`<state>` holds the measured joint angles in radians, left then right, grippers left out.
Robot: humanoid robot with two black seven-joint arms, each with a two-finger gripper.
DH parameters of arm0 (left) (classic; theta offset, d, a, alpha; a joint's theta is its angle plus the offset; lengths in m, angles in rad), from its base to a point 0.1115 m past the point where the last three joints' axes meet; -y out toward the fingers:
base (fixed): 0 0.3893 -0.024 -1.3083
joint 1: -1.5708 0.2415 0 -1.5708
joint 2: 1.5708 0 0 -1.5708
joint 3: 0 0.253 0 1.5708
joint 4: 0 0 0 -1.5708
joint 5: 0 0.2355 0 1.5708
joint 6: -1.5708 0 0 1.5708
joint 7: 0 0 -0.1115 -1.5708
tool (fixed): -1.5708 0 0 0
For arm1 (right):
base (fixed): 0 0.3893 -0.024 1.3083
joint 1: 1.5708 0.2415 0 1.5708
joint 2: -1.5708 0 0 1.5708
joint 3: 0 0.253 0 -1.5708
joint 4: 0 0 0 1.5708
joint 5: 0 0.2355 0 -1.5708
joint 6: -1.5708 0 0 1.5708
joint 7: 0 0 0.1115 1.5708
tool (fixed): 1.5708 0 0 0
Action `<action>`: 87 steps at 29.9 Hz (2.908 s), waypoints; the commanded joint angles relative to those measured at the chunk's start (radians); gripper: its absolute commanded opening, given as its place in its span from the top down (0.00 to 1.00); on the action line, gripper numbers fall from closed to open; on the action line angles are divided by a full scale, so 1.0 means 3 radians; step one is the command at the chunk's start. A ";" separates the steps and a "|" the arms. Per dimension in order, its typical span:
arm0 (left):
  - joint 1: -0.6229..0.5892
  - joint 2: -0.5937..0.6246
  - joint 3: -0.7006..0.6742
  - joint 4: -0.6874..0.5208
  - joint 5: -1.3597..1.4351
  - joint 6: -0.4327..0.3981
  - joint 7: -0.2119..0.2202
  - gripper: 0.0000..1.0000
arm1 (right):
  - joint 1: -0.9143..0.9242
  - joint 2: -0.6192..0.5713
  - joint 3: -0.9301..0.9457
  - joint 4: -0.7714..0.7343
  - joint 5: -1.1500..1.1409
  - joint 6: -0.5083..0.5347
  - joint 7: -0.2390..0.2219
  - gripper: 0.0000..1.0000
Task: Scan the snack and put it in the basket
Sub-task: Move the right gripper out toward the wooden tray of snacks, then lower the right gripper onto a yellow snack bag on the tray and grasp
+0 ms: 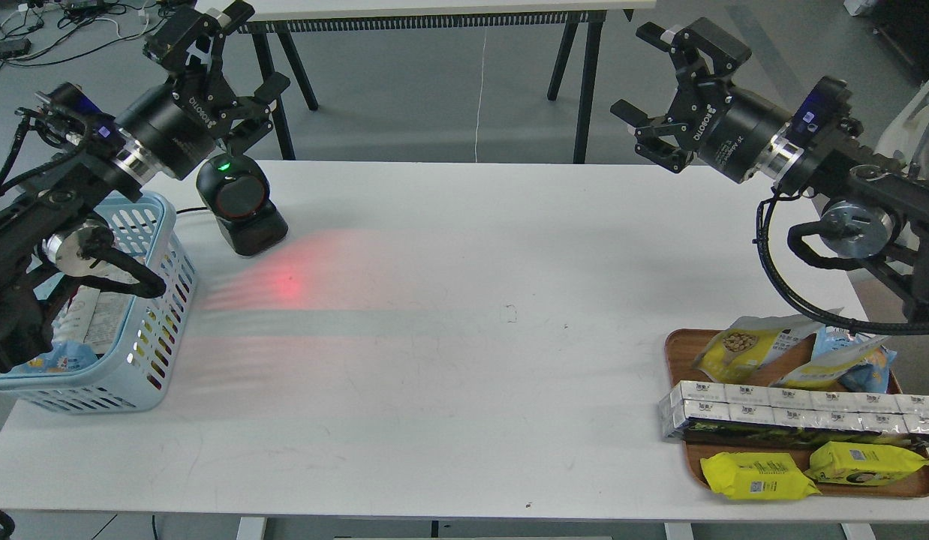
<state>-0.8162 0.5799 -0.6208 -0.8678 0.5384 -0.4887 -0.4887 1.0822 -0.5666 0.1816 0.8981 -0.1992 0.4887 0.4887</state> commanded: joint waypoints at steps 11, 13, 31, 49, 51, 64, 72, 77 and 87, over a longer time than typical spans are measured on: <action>-0.0041 -0.0036 -0.0053 0.0019 -0.0010 0.0000 0.0000 0.00 | 0.0267 -0.0212 -0.0430 0.0054 -0.0571 0.0000 0.0000 0.01; -0.0041 -0.0046 -0.0058 0.0019 -0.0010 0.0000 0.0000 0.00 | 0.0599 -0.0284 -0.0742 0.0059 -0.0980 0.0000 0.0000 0.01; -0.0082 -0.0154 -0.0042 0.0019 0.0000 0.0000 0.0000 0.00 | 0.2380 -0.1087 -0.2226 0.1526 -0.4412 0.0000 0.0000 0.01; -0.0066 -0.0174 -0.0017 0.0045 0.0005 0.0000 0.0000 0.00 | 0.2099 -0.1686 -0.2252 0.2150 -0.5809 0.0000 0.0000 0.01; -0.0066 -0.0174 -0.0012 0.0045 0.0005 0.0000 0.0000 0.00 | 0.2043 -0.1680 -0.2252 0.2150 -0.5840 0.0000 0.0000 0.02; -0.0066 -0.0169 -0.0012 0.0091 0.0005 0.0000 0.0000 0.00 | 0.1787 -0.1645 -0.2226 0.2048 -0.6070 0.0000 0.0000 0.04; -0.0066 -0.0174 -0.0012 0.0091 0.0005 0.0000 0.0000 0.00 | 0.1542 -0.1553 -0.2068 0.1900 -0.6060 0.0000 0.0000 0.14; -0.0066 -0.0179 -0.0017 0.0096 0.0005 0.0000 0.0000 0.00 | 0.1230 -0.1532 -0.1782 0.1823 -0.6060 0.0000 0.0000 0.32; -0.0081 -0.0174 -0.0012 0.0101 0.0005 0.0000 0.0000 0.00 | 0.1025 -0.1547 -0.1613 0.1828 -0.6070 0.0000 0.0000 0.87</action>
<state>-0.8403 0.5274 -0.6257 -0.8377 0.5400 -0.4887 -0.4887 1.3913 -1.0306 -0.3034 1.4474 -2.0189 0.4888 0.4886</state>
